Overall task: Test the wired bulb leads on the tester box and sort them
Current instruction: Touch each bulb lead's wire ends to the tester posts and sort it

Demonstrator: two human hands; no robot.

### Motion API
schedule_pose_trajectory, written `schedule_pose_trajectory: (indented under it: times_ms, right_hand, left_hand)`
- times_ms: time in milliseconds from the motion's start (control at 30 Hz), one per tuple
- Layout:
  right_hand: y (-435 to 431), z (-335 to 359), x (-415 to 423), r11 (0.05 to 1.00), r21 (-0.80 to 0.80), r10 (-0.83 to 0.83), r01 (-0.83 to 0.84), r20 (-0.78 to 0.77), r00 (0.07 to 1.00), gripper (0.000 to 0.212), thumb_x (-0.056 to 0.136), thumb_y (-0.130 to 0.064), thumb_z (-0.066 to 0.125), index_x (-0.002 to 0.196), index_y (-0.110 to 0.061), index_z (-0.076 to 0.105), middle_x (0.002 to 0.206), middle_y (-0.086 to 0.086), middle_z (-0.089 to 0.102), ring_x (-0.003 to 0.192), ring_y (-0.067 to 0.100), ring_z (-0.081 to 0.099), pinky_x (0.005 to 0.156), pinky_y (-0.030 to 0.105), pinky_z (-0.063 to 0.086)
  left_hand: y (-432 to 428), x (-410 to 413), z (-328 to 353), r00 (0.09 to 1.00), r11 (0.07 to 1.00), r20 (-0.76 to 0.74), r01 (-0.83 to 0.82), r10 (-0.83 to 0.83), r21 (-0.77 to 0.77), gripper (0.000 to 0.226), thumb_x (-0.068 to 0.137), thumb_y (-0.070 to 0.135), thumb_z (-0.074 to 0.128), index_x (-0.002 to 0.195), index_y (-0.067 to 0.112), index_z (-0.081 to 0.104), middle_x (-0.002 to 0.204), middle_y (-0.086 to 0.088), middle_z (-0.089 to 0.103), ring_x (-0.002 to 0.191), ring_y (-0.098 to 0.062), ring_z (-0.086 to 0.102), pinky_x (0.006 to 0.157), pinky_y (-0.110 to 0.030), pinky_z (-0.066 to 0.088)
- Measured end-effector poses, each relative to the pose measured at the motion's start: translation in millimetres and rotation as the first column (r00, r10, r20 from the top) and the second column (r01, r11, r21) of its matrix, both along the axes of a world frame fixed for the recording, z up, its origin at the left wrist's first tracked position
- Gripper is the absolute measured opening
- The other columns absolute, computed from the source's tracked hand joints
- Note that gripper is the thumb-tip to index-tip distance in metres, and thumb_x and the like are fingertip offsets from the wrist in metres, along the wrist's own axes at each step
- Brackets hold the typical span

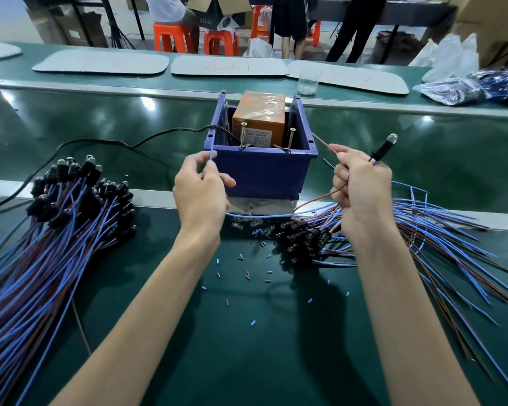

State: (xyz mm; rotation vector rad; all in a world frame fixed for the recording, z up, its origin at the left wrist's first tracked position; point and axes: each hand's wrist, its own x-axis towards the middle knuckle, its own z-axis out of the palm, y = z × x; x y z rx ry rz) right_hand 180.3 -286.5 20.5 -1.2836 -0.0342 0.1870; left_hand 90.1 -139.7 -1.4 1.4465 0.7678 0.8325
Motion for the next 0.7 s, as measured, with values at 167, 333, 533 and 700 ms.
schedule_pose_trajectory:
  times_ms: [167,333,533,700]
  right_hand:
    - [4.7,-2.9,-3.7,0.997,-0.045,0.059,-0.06,-0.025,0.998,0.028,0.097,-0.003,0.04,0.092,-0.012,0.066,0.05,-0.008,0.03,0.038,0.002,0.021,0.033,0.013,0.017]
    - [8.0,-3.1,-5.5,0.99,-0.069,0.122,-0.123,-0.027,0.992,0.03,0.096,-0.003,0.04,0.09,-0.011,0.068,0.044,-0.011,0.029,0.037,0.002,0.02,0.033,0.013,0.017]
    - [8.6,-4.4,-8.1,0.983,-0.094,0.159,-0.16,-0.01,0.987,0.031,0.094,-0.003,0.041,0.088,-0.013,0.07,0.046,-0.01,0.027,0.037,0.003,0.019,0.034,0.014,0.017]
    - [6.6,-4.0,-8.1,0.979,-0.104,0.179,-0.178,0.006,0.984,0.03,0.094,-0.004,0.042,0.088,-0.012,0.07,0.044,-0.011,0.027,0.036,0.002,0.02,0.033,0.013,0.018]
  left_hand:
    - [0.9,9.8,-1.7,0.999,1.0,-0.035,-0.031,0.031,0.001,0.022,0.097,0.015,0.041,0.096,0.031,0.057,0.046,0.013,0.06,0.058,-0.017,0.041,0.068,-0.034,0.035]
    - [7.5,4.8,-1.8,0.984,0.989,-0.114,0.14,-0.135,0.043,0.026,0.094,0.014,0.049,0.088,0.03,0.067,0.044,0.011,0.057,0.052,-0.012,0.039,0.05,-0.025,0.029]
    - [16.8,2.2,2.2,0.978,0.984,-0.114,0.176,-0.172,0.03,0.028,0.094,0.014,0.05,0.082,0.03,0.069,0.042,0.013,0.052,0.051,-0.004,0.044,0.05,-0.023,0.028]
    - [15.5,2.7,0.3,0.975,0.981,-0.119,0.192,-0.189,0.015,0.028,0.094,0.013,0.051,0.083,0.03,0.07,0.045,0.012,0.054,0.051,-0.003,0.046,0.051,-0.022,0.029]
